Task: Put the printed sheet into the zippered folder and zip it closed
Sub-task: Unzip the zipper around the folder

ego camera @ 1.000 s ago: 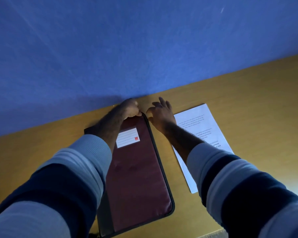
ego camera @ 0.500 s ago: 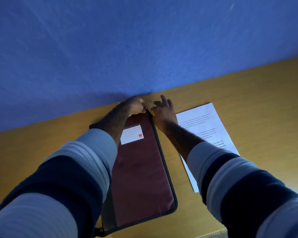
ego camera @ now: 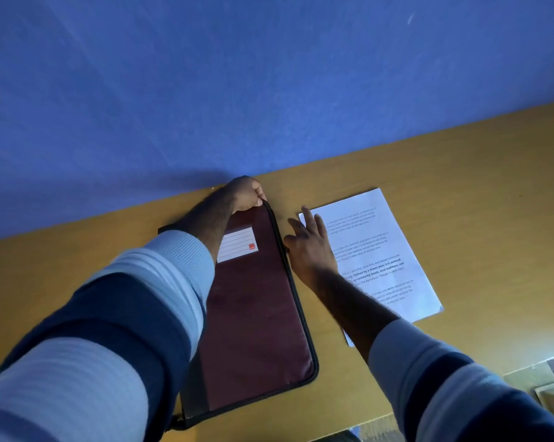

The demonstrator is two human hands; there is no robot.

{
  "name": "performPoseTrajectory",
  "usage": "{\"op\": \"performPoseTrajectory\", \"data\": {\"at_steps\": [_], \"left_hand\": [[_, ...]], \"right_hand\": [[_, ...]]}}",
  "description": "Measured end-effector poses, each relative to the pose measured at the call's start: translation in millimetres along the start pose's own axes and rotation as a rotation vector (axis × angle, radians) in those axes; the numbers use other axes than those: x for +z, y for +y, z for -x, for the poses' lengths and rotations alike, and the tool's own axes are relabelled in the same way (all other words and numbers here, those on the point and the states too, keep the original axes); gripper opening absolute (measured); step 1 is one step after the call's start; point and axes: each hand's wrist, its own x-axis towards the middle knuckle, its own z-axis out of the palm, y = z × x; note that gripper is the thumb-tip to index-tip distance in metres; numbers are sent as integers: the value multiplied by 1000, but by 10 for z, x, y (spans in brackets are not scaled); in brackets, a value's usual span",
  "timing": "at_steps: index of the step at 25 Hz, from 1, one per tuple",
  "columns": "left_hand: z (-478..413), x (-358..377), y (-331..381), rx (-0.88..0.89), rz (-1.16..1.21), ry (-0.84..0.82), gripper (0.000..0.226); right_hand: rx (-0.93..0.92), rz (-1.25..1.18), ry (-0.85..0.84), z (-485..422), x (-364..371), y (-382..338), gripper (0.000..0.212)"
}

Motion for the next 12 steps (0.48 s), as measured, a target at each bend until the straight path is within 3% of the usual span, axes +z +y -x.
{"op": "performPoseTrajectory", "data": {"at_steps": [12], "left_hand": [[27, 129, -99, 57, -108, 126, 10]], "right_hand": [[13, -26, 28, 1358, 251, -78, 17]]}}
